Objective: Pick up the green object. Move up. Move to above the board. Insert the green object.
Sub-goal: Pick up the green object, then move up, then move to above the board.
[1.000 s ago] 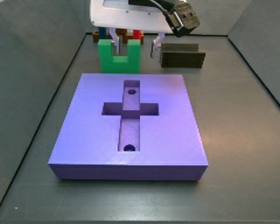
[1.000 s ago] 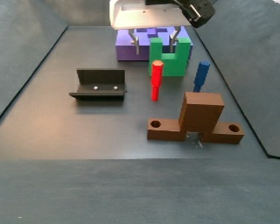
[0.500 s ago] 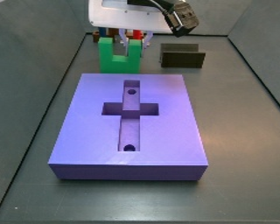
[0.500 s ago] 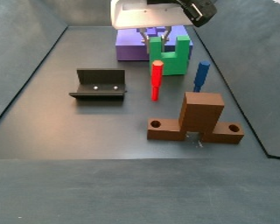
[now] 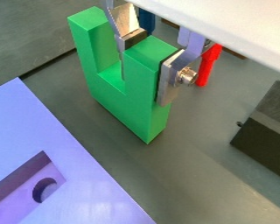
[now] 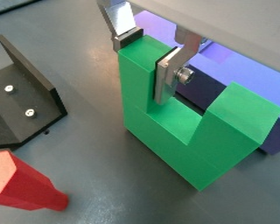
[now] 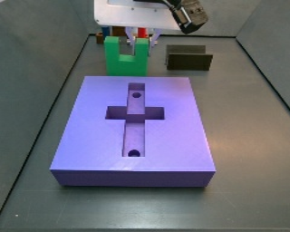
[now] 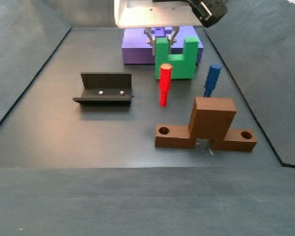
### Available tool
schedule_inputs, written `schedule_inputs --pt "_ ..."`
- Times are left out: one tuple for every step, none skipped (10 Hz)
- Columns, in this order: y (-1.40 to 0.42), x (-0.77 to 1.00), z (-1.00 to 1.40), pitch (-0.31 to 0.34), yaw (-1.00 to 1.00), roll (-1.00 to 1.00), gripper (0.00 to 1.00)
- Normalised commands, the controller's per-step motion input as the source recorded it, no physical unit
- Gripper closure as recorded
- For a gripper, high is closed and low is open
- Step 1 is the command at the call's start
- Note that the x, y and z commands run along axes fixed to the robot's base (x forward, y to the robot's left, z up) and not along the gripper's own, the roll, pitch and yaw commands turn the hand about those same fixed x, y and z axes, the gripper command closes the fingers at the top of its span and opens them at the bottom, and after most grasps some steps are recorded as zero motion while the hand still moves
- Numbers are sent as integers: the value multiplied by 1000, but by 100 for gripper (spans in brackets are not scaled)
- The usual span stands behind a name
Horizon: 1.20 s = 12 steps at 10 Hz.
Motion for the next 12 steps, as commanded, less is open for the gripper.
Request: schedule_inputs --pt "0 0 0 0 0 0 100" --pt "0 0 0 0 0 0 100" --pt "0 0 0 0 0 0 100" --pt "0 0 0 0 0 0 100" --pt "0 0 0 0 0 0 100" --pt "0 0 0 0 0 0 100" --pt "0 0 833 0 0 0 100" --pt "-75 -15 821 16 -13 -13 100" --pt "-56 -53 547 64 -4 -6 100" --pt "-35 -1 262 43 0 0 100" --pt "0 0 1400 0 0 0 100" --pt "5 -15 1400 16 0 2 100"
